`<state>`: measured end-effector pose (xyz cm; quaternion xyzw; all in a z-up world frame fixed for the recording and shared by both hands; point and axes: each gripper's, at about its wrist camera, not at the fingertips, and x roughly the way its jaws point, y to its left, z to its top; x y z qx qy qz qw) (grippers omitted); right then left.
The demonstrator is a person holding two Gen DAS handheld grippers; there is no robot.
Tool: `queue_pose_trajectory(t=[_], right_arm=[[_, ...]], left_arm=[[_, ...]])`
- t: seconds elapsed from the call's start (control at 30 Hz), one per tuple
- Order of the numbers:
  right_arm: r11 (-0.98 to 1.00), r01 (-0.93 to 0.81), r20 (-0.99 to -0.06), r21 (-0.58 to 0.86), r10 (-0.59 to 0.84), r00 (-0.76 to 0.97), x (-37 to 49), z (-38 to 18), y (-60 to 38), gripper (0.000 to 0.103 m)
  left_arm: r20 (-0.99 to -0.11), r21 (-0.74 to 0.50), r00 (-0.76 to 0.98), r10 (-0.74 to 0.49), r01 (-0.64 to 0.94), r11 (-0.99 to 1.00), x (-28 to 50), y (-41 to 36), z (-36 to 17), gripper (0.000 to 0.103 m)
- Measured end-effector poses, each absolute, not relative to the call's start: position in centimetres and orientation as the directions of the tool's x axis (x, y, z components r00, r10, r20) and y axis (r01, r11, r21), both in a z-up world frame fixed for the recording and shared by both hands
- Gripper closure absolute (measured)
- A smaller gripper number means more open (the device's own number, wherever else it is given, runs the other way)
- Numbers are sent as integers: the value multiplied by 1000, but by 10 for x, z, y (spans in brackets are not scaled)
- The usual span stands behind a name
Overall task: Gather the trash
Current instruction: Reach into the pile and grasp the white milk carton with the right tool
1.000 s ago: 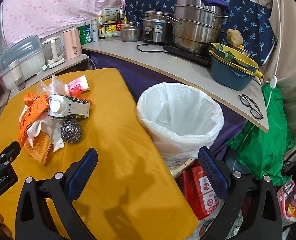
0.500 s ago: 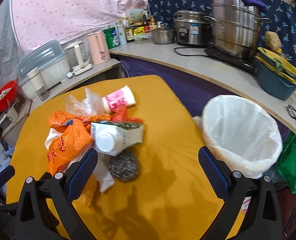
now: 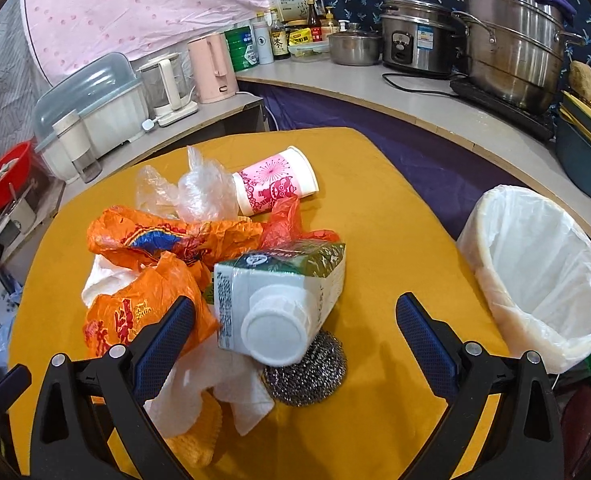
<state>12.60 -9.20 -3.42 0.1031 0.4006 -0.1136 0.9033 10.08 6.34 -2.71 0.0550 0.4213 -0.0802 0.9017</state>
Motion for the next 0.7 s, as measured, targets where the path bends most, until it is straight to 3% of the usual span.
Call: queue_pose_trajectory(t=[0.1, 0.2, 0.33, 0.63, 0.7], right_arm=[[956, 278, -755, 95, -113, 646, 130, -41, -92, 7], [955, 268, -767, 126, -77, 637, 127, -43, -99, 19], [949, 286, -794, 135, -69, 604, 115, -49, -114, 52], [916, 341, -809, 212, -32, 587, 100, -60, -143, 50], [916, 335, -801, 219, -27, 598, 104, -57, -144, 44]], left_arm=[[-774, 21, 624, -108, 197, 980, 106, 63, -31, 7], [-775, 27, 622, -112, 209, 978, 111, 62, -35, 7], [-775, 10, 618, -133, 222, 975, 117, 60, -37, 7], [-781, -49, 597, -183, 234, 971, 126, 49, -38, 7], [-784, -58, 592, -189, 233, 971, 130, 46, -39, 7]])
